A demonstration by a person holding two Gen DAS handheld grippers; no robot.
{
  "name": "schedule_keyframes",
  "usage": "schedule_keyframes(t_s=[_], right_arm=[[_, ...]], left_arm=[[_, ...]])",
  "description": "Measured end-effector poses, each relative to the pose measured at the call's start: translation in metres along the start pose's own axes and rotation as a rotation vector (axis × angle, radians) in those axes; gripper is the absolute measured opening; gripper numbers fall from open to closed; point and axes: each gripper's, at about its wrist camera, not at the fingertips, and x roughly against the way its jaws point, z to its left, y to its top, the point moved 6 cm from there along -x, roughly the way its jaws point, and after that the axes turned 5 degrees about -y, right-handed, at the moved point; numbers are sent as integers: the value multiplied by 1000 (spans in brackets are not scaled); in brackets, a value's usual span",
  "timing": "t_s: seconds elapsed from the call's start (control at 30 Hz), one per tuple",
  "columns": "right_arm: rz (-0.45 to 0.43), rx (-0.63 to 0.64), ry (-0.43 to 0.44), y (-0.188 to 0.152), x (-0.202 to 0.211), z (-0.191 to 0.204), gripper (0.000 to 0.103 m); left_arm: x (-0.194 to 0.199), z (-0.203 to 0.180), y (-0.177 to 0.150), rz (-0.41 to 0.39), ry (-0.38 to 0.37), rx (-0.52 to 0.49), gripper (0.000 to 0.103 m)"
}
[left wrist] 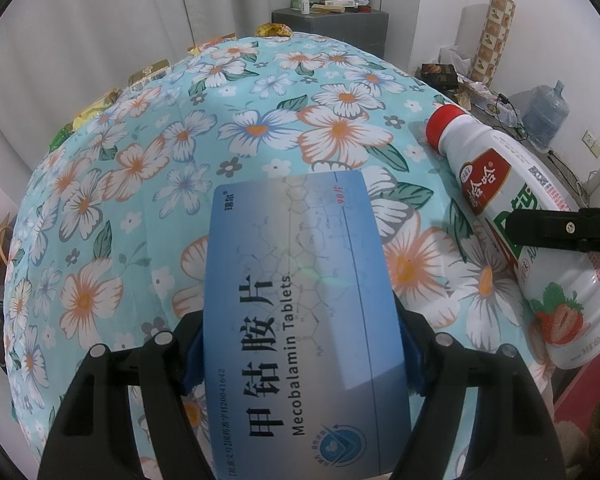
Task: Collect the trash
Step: 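Lift the medicine box with the left tool while the right tool lifts the AD bottle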
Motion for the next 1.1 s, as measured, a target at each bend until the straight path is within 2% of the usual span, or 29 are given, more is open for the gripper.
schedule_keyframes(t_s=[0.83, 1.1], right_arm=[[-9, -10, 17, 0, 7, -3, 58], [-18, -23, 27, -3, 12, -2, 58]], left_arm=[[1, -1, 0, -4, -3, 3, 72], [4, 3, 4, -18, -58, 9, 72]])
